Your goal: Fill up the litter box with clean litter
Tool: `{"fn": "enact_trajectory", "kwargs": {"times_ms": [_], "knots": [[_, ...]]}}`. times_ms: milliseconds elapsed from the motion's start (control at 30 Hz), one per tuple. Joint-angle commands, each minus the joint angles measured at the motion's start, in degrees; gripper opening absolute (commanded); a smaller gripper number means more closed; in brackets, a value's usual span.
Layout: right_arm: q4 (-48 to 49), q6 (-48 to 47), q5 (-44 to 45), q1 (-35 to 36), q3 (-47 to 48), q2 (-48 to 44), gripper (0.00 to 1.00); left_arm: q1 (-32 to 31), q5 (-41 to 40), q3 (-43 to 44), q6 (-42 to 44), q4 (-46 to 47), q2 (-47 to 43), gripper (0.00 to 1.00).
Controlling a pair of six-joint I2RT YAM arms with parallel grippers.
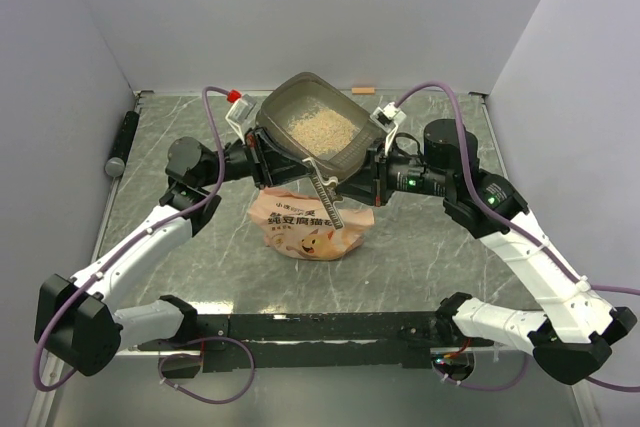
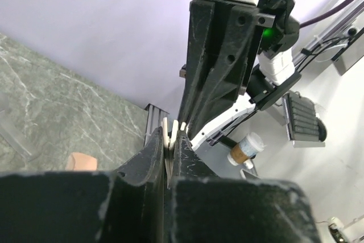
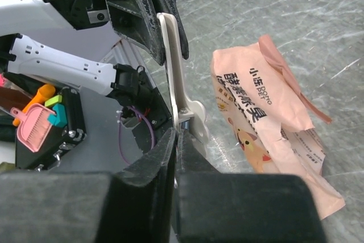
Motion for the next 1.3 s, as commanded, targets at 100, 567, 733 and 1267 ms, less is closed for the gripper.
{"fn": "enact_trajectory", "kwargs": {"times_ms": [100, 567, 733, 1267], "knots": [[-0.2, -4.7, 2.1, 0.4, 0.2, -1.8, 0.56, 0.1, 3.0, 2.0, 4.5, -3.2, -0.2, 0.01], [1.9, -7.9, -3.0, 0.5, -2.9, -3.4, 0.68, 0.1, 7.2, 0.7, 3.1, 1.8, -3.0, 0.01], [4.4, -7.1, -6.5, 0.5, -5.2, -3.5, 0.68, 0.0, 8.1, 0.0, 0.6, 5.3, -2.7, 0.01], [9.4, -5.4, -9.3, 2.1, -7.1, -3.7, 0.66, -0.1, 8.6, 0.1, -0.6, 7.3, -2.4, 0.01]]}}
